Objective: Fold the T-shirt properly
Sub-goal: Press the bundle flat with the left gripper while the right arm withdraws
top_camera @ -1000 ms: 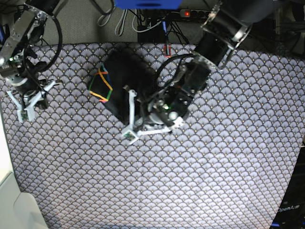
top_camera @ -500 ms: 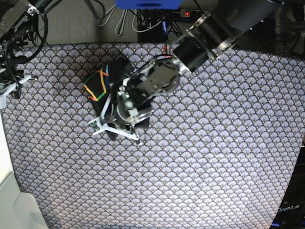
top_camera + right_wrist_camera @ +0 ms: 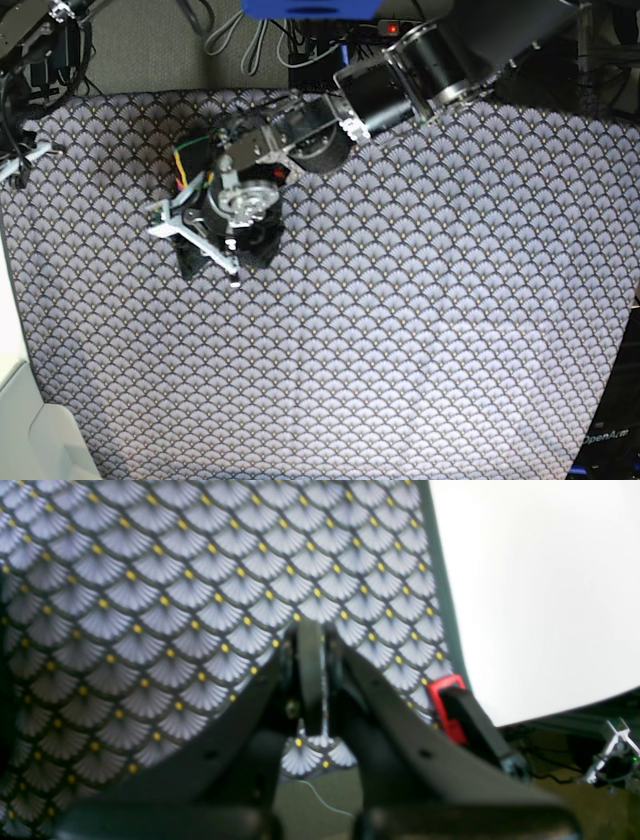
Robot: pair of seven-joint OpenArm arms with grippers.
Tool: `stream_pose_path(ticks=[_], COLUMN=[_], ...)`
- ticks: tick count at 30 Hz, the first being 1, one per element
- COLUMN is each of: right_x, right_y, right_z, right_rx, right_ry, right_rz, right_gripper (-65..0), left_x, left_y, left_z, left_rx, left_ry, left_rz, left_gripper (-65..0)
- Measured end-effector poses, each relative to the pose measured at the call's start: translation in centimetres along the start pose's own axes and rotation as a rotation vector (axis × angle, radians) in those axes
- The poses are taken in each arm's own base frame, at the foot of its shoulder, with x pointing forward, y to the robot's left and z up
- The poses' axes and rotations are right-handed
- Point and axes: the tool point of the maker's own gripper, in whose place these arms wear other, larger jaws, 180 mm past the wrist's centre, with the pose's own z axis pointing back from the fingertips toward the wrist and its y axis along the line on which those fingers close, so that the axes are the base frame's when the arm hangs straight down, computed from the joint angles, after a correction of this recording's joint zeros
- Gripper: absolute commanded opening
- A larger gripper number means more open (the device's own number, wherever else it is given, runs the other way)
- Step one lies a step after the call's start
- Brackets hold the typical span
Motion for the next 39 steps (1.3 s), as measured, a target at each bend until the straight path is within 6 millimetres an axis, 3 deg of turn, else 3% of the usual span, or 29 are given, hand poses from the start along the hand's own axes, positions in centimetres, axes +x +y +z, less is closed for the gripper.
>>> stream_pose_path(ticks=[5,18,24,34,36,39], right_x=[0.1,0.1,0.1,0.2,0.2,0.2], right_y=[0.2,0.2,0.2,0.3,0.3,0.3], right_z=[-0.1,-0.1,-0.1,-0.1,-0.1,-0.1], right_rx=[0.006,0.006,0.006,0.01,0.01,0.01], right_ry=[-0.004,-0.004,-0.005,-0.005,-0.005,-0.005], right_rz=[0.0,0.0,0.0,0.003,0.003,0.003], right_gripper=[-65.0,-65.0,-65.0,-65.0,-65.0,-65.0], left_x=[1.3,1.5,1.5,1.6,1.5,1.7], left_y=[0.1,0.0,0.0,0.1,0.1,0.4], left_z=[0.2,0.3,0.3,0.3,0.3,0.3], left_rx=[0.048,0.06,0.061,0.062,0.063,0.069], left_ry=[-0.062,-0.067,-0.066,-0.069,-0.069,-0.073], left_rz=[0.018,0.022,0.021,0.024,0.024,0.026], left_gripper=[-64.7,-63.9,-51.6,-50.3,-43.5,-21.7])
